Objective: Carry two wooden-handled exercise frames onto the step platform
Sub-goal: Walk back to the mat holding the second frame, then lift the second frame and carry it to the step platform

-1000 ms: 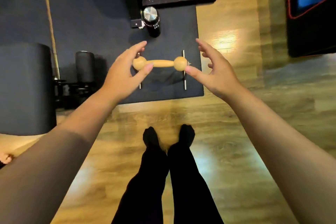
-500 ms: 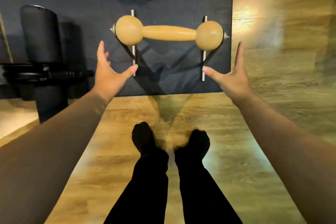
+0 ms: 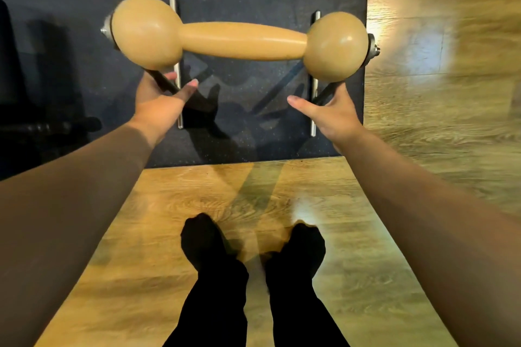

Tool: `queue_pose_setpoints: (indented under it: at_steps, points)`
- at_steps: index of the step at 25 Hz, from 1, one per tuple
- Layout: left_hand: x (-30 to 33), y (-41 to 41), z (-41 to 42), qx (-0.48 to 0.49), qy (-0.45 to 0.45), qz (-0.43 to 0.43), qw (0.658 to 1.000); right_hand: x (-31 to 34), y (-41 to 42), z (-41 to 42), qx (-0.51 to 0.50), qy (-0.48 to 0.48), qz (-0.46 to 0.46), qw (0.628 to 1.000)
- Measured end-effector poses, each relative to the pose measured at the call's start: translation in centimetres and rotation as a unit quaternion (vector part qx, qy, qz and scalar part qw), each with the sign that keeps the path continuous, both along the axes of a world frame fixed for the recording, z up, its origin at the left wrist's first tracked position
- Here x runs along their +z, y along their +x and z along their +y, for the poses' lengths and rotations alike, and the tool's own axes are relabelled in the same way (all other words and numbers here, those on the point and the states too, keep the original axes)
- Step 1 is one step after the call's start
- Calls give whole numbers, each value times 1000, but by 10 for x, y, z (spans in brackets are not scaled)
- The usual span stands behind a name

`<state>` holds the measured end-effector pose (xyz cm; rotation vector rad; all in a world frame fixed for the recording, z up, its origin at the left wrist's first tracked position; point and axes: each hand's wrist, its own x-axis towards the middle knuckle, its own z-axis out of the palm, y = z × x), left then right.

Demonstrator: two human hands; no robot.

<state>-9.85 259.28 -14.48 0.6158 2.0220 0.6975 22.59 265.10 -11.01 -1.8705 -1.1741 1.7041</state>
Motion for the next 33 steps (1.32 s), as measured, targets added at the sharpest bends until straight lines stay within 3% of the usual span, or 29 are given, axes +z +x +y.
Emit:
queue_pose_setpoints:
  at_steps: [6,11,15,25,33]
  points:
    - [-15,4,9,92,3,-1,996,-29,-8,14,-98,-36,-46,993]
    - [-1,8,3,80,0,-28,996,-10,-6,27,-99,-69,-75,990]
    - [23,13,8,101,20,-16,995,17,-7,32,-160,-75,-66,982]
    - [117,14,16,175,39,-44,983,108,-21,47,-220,-72,-36,972]
    - [249,15,22,188,101,-68,975,230,-22,53,-211,-28,-27,977]
